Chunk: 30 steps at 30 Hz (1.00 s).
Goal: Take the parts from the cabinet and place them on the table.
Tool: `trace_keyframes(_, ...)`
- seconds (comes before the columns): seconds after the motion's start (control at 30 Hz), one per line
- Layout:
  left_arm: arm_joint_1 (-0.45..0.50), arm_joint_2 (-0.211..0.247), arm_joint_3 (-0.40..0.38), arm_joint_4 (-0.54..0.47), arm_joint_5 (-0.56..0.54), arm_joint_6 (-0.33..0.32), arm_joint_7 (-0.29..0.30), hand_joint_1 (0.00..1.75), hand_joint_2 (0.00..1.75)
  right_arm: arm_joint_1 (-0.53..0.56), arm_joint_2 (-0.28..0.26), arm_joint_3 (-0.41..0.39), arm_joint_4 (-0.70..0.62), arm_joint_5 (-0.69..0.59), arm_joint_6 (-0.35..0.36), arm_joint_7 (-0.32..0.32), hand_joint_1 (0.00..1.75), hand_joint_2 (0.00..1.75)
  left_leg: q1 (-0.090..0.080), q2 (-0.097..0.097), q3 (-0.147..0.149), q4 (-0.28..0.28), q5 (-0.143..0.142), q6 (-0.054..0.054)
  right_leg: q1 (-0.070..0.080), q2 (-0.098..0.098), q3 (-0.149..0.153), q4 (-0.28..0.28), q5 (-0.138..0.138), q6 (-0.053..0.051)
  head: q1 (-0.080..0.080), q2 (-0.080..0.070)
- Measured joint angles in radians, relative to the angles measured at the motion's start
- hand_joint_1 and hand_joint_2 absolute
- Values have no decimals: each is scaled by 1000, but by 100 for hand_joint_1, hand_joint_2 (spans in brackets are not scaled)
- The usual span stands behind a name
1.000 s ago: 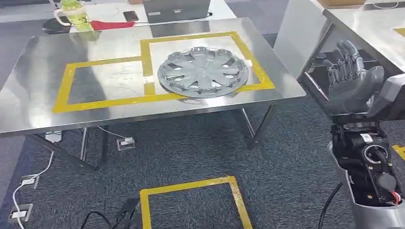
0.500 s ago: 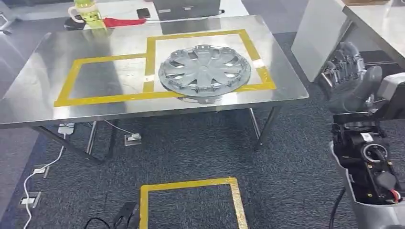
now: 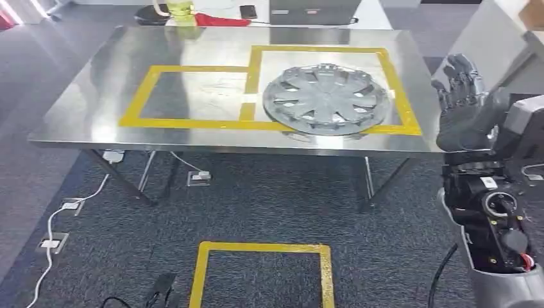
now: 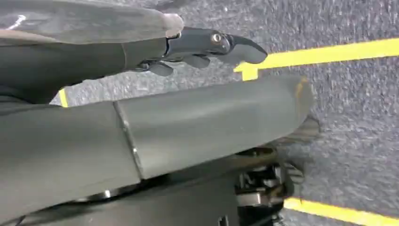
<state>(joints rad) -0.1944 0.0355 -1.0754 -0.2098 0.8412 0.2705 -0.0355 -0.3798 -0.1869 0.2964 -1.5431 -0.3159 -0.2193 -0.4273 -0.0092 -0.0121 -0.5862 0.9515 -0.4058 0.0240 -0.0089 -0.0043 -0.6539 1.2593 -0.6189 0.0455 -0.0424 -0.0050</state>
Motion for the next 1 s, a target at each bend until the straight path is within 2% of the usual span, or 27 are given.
trace_keyframes(0.03, 1, -2, 0, 0, 0, 0, 0, 0, 0, 4, -1, 0, 0, 0, 0, 0, 0, 0, -1, -11, 1, 0, -1, 1, 0, 2, -33, 54, -10, 1, 3, 0)
trace_keyframes(0.07, 2, -2, 0, 0, 0, 0, 0, 0, 0, 6, -1, 0, 0, 0, 0, 1, 0, 0, -2, -22, 3, 1, -2, 2, 0, 2, -45, 62, 5, 0, 6, 0)
trace_keyframes(0.1, 3, -3, 0, 0, 0, 0, 0, 0, 0, 7, -1, 0, 0, 0, 0, 1, 0, 0, -2, -35, 5, 1, -3, 3, 0, 2, -33, 20, 46, -2, 10, 0)
trace_keyframes(0.17, 2, -4, 1, 0, 0, 0, 0, 0, 0, 6, -3, -2, -1, 0, 0, 1, 0, 0, -2, -50, 14, 3, -8, 2, 0, 9, 42, -162, 159, -10, 16, 0)
trace_keyframes(0.2, 3, -4, 1, 0, 0, 0, 0, 0, 0, 5, -3, -2, -1, -3, 3, 0, 0, 0, -2, -60, 15, 4, -10, -1, 1, 21, 72, -247, 196, -16, 20, 0)
trace_keyframes(0.23, 2, -6, 1, 0, 0, 0, 0, 0, 0, 5, -4, -2, -1, -10, 6, -1, 0, 0, -6, -67, 11, 8, -11, -3, 5, 30, 79, -265, 185, -17, 19, 0)
trace_keyframes(0.27, 2, -5, 2, 0, 0, 0, 1, 0, 0, 4, -4, -3, -1, -21, 10, -1, 0, 0, -5, -69, 2, 13, -9, -8, 2, 29, 82, -278, 183, -21, 21, 0)
trace_keyframes(0.33, 7, -5, 2, 0, 0, 0, 1, 0, 0, 5, -4, -4, -1, -32, 18, 0, 0, 0, -1, -71, 1, 4, -7, -17, 7, 28, 79, -277, 184, -29, 21, 0)
trace_keyframes(0.37, 7, -2, 2, 0, 0, 0, 1, 0, 0, 5, -4, -4, -1, -36, 23, 0, 0, 0, -10, -73, 2, 8, -10, -23, -4, 26, 86, -288, 189, -36, 22, 0)
trace_keyframes(0.4, 7, -3, 2, 0, 0, 0, 1, 0, 0, 3, -4, -3, -2, -37, 26, 2, 0, 0, -7, -50, 0, 24, -23, -30, -6, 22, 93, -292, 191, -39, 24, 0)
trace_keyframes(0.43, 4, -3, 2, 0, 0, 0, 1, 0, 0, 3, -4, -3, -2, -37, 27, 1, 0, 0, -5, -28, -24, 74, -54, -38, -9, 20, 94, -293, 190, -43, 14, 0)
trace_keyframes(0.5, 0, -3, 2, 0, 0, 0, 1, 0, 0, 4, -4, -3, -2, -37, 29, 3, 0, 0, 7, -5, -112, 244, -130, -52, -10, 15, 94, -293, 189, -44, 8, 0)
trace_keyframes(0.53, 1, -4, 2, 0, 0, 0, 1, 0, 0, 5, -4, -3, -1, -37, 30, 3, 0, 0, 12, -1, -150, 316, -152, -57, -11, 12, 94, -293, 188, -45, 7, 0)
trace_keyframes(0.57, 3, -4, 2, 0, 0, 0, 1, 0, 0, 7, -4, -3, -1, -37, 31, 4, 0, 0, 17, 2, -167, 340, -148, -61, -11, 11, 95, -293, 187, -44, 5, 0)
trace_keyframes(0.6, 3, -3, 2, 0, 0, 0, 1, 0, 0, 8, -4, -2, -1, -37, 32, 5, 0, 0, 20, 2, -156, 310, -120, -62, -13, 10, 95, -293, 187, -43, 4, 0)
trace_keyframes(0.63, 2, -3, 2, 0, 0, 0, 1, 0, 0, 7, -4, -2, -1, -37, 33, 5, 0, 0, 22, 2, -124, 241, -80, -63, -14, 10, 97, -293, 186, -42, 2, 0)
trace_keyframes(0.67, 1, -3, 3, 0, 0, 0, 1, 0, 0, 7, -4, -2, -1, -37, 33, 5, 0, 0, 24, 3, -74, 140, -33, -61, -16, 10, 99, -293, 184, -38, 1, 0)
trace_keyframes(0.7, 1, -2, 3, 0, 0, 0, 1, 0, 0, 7, -4, -2, -1, -37, 34, 4, 0, 0, 24, 3, -25, 49, 2, -60, -17, 10, 103, -293, 181, -34, 0, 0)
trace_keyframes(0.73, -1, -2, 3, 0, 0, 0, 1, 0, 0, 7, -4, -2, -2, -37, 34, 4, 0, 0, 18, 2, -1, -2, -2, -56, -10, 12, 102, -291, 177, -27, -5, 0)
trace_keyframes(0.83, 0, -2, 3, 0, 0, 0, 1, 0, 0, 6, -4, 0, -1, -37, 38, 5, 0, 0, 12, 1, -3, 4, -4, -40, -13, 13, 106, -296, 177, -9, 5, 0)
trace_keyframes(0.9, 0, -1, 3, 0, 0, 0, 1, 0, 0, 6, -4, -1, -1, -37, 39, 4, 0, 0, 19, 2, 6, -11, 3, -24, -19, 12, 106, -288, 166, 3, 7, 0)
trace_keyframes(0.93, -1, -1, 3, 0, 0, 0, 1, 0, 0, 4, -4, -1, -1, -37, 39, 4, 0, 0, 18, 3, 8, -13, 2, -17, -16, 10, 88, -241, 133, 3, 10, 0)
trace_keyframes(1.0, -1, -1, 3, 0, 0, 0, 1, 0, 0, 3, -6, -2, -1, -40, 39, 3, 0, 0, 15, 3, 9, -12, 1, -11, -16, 11, 10, -76, 51, 5, 23, 0)
